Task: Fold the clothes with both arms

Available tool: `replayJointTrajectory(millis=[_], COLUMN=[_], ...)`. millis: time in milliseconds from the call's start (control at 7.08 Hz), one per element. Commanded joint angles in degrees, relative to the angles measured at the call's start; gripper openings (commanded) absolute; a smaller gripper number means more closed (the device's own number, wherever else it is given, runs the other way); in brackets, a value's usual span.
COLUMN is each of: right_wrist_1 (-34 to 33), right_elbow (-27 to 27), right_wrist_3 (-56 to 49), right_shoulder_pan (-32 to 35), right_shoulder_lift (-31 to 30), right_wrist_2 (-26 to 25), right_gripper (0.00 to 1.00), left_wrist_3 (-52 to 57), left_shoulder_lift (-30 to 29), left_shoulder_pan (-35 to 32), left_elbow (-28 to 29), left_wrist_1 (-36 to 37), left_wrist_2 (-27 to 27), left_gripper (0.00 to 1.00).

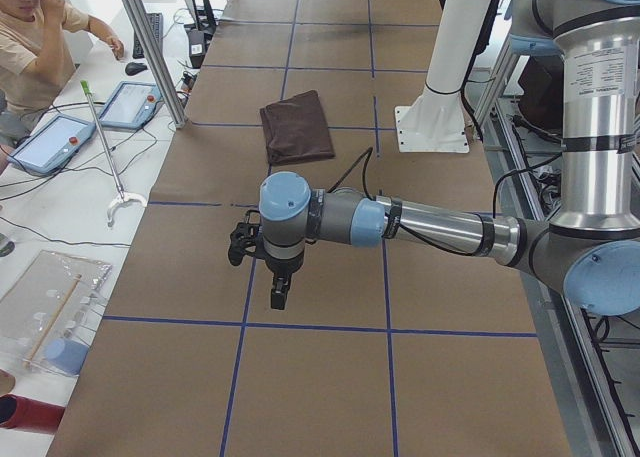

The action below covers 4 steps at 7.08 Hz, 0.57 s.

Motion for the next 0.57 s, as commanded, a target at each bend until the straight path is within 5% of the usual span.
replayJointTrajectory(millis=[0, 424], right_wrist_1=[0.0, -0.4], right_elbow=[-0.9, -1.1], right_wrist_3=[0.1, -0.2], right_shoulder_pan=[0.0, 0.0], right_shoulder_lift=[0.2, 0.7], right_wrist_2=[0.5, 0.8], right_gripper=[1.00, 1.00], left_wrist_3=[0.0, -0.1], left_shoulder_lift=[0.9, 0.7], left_shoulder_pan=[-0.1, 0.2], left_elbow=[0.2, 3.1], left_wrist_1=[0.1, -0.4], left_wrist_2=[-0.3, -4.5], left_gripper=[1.00, 1.00])
